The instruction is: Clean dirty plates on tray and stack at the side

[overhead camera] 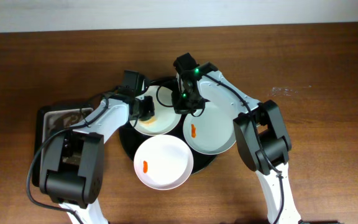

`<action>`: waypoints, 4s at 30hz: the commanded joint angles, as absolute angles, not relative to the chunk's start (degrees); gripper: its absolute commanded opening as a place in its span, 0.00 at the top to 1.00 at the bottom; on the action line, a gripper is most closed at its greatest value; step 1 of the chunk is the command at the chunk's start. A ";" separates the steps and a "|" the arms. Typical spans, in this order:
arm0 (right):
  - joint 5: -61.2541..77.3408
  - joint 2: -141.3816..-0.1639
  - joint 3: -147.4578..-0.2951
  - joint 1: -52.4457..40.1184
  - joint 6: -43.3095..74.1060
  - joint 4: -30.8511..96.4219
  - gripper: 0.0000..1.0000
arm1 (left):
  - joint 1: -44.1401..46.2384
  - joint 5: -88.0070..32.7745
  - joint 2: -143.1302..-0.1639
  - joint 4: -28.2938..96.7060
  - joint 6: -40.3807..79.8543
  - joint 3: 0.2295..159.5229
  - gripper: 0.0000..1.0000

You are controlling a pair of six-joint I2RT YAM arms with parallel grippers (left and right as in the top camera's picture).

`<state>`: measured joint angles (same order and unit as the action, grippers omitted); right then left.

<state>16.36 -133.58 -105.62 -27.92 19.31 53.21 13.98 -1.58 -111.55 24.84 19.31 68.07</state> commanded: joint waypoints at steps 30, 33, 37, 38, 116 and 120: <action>-49.71 -126.89 -131.92 -38.61 13.78 82.50 0.96 | 8.54 -9.69 -113.75 41.91 16.62 79.99 0.59; -54.92 -126.89 -131.92 -43.00 13.76 82.56 0.96 | 8.40 -9.67 -113.75 42.00 16.62 79.99 0.59; -59.48 -126.89 -131.92 -45.01 13.74 83.46 0.96 | 8.40 -9.65 -113.75 42.04 16.62 79.99 0.59; -60.07 -126.89 -131.92 -45.32 13.76 83.83 0.96 | 8.40 -9.65 -113.75 42.04 16.60 79.99 0.59; -35.77 -125.40 -132.18 -41.58 27.29 84.66 0.96 | 9.13 -27.88 -107.53 28.49 23.00 65.73 1.00; -35.83 -125.40 -132.18 -41.58 27.29 84.66 0.96 | 6.20 -22.68 -104.71 36.53 20.01 71.18 1.00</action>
